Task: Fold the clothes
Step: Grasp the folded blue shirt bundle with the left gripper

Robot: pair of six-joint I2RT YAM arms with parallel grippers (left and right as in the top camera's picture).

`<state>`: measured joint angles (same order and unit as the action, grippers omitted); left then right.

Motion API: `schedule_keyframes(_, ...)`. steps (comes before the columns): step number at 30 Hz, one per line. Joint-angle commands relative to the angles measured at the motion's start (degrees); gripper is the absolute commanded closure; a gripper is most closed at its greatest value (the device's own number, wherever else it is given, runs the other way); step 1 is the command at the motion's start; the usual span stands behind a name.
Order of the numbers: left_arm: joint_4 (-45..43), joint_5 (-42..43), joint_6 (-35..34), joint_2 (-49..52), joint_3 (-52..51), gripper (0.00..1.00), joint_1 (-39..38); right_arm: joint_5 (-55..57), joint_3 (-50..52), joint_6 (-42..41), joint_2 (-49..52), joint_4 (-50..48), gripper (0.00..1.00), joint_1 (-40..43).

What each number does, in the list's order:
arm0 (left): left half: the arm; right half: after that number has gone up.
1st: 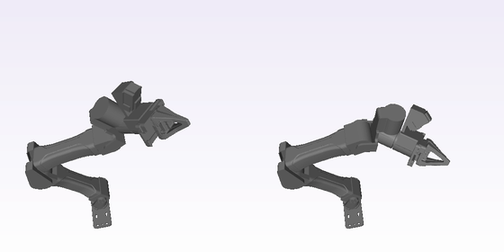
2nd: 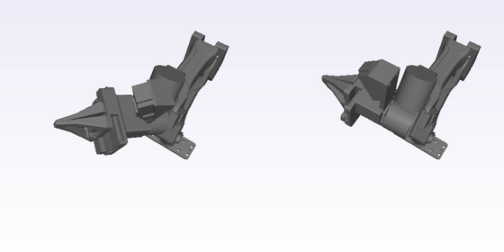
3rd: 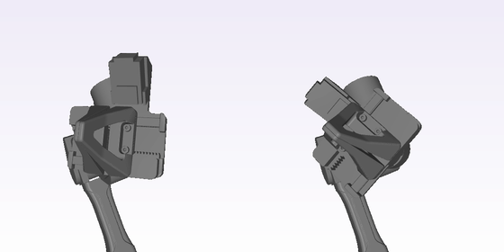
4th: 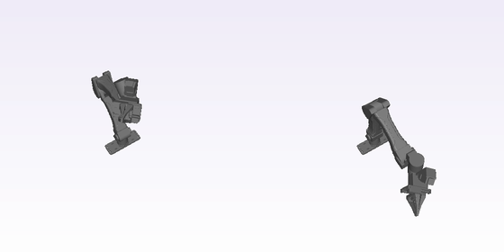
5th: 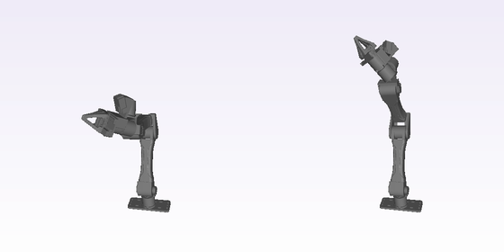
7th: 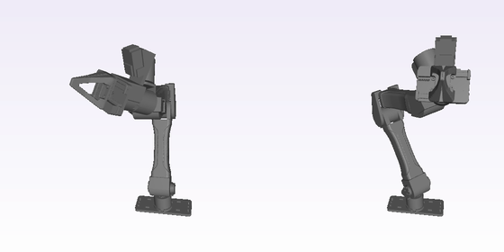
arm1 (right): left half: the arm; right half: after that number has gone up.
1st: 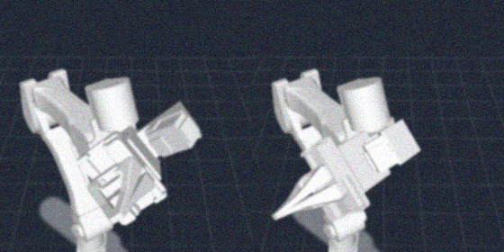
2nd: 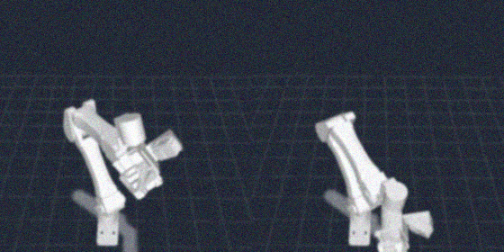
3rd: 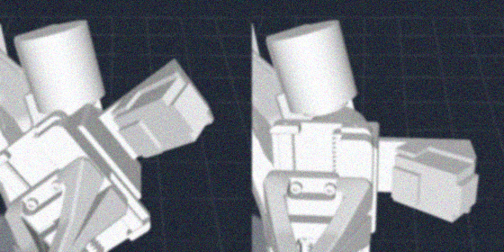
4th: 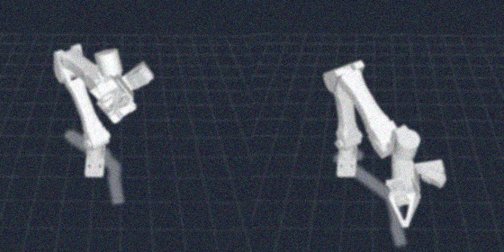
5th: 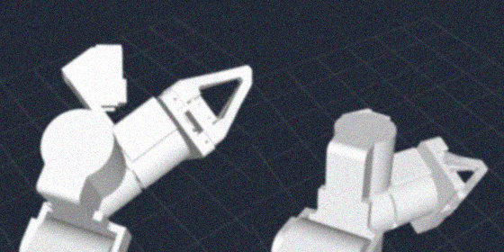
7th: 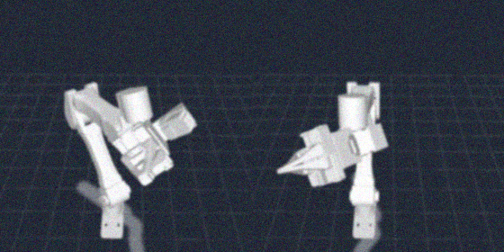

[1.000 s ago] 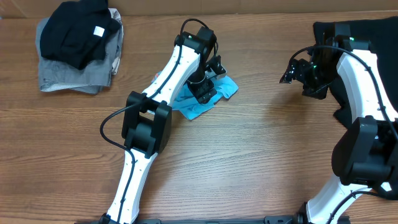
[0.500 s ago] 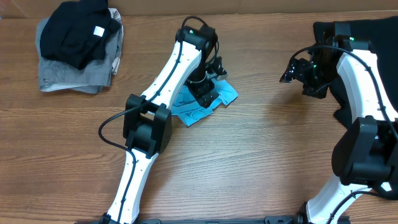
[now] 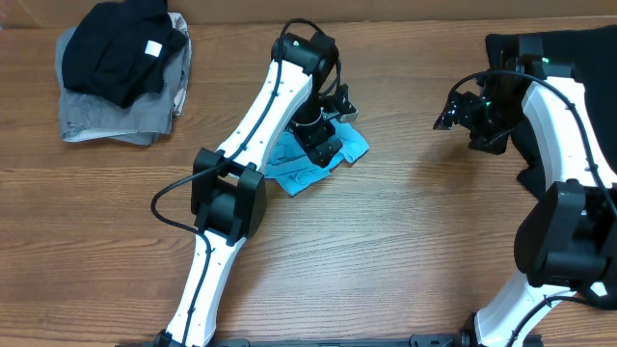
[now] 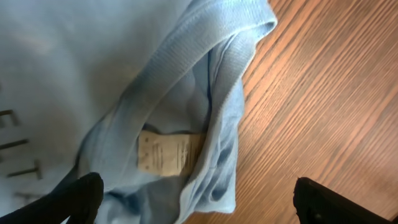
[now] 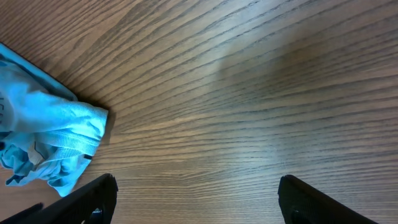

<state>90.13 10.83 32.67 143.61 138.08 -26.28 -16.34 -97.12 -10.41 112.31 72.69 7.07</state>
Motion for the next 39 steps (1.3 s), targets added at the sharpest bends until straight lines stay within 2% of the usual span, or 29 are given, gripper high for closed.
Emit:
schedule_keyframes(1,-3.0,1.2,1.7,0.0,-5.1,0.0,-0.8,-0.7,-1.2,0.4,-1.5,-0.2,0.14,0.1)
schedule_keyframes(12,-11.6,1.0,1.7,0.0,-17.2,0.08,-1.7,-1.0,-1.2,0.4,-1.5,-0.3,0.14,0.1)
schedule_keyframes(15,-16.2,0.0,1.6,0.0,-21.0,0.21,-1.7,-1.0,-1.2,0.4,-1.5,-0.2,0.13,0.1)
schedule_keyframes(18,-20.3,-2.5,0.1,0.0,-24.7,0.27,-1.7,-1.0,-1.2,0.4,-1.5,-0.2,0.13,0.1)
schedule_keyframes(24,-24.3,-3.7,-0.5,0.1,-31.0,0.23,-1.9,-0.9,-1.2,0.4,-1.5,-0.4,0.13,0.1)
schedule_keyframes(32,-24.3,-2.1,-1.2,0.1,-34.2,0.08,-3.2,-1.0,-1.2,0.4,-1.5,-1.0,0.13,0.1)
schedule_keyframes(35,-26.4,-2.8,-2.2,0.1,-36.1,0.17,-3.3,-1.0,-1.2,0.4,-1.5,-1.0,0.13,0.1)
schedule_keyframes(39,-30.3,-7.0,-7.3,0.1,-38.9,0.28,-3.2,-0.9,-1.2,0.5,-1.5,-1.1,0.13,0.1)
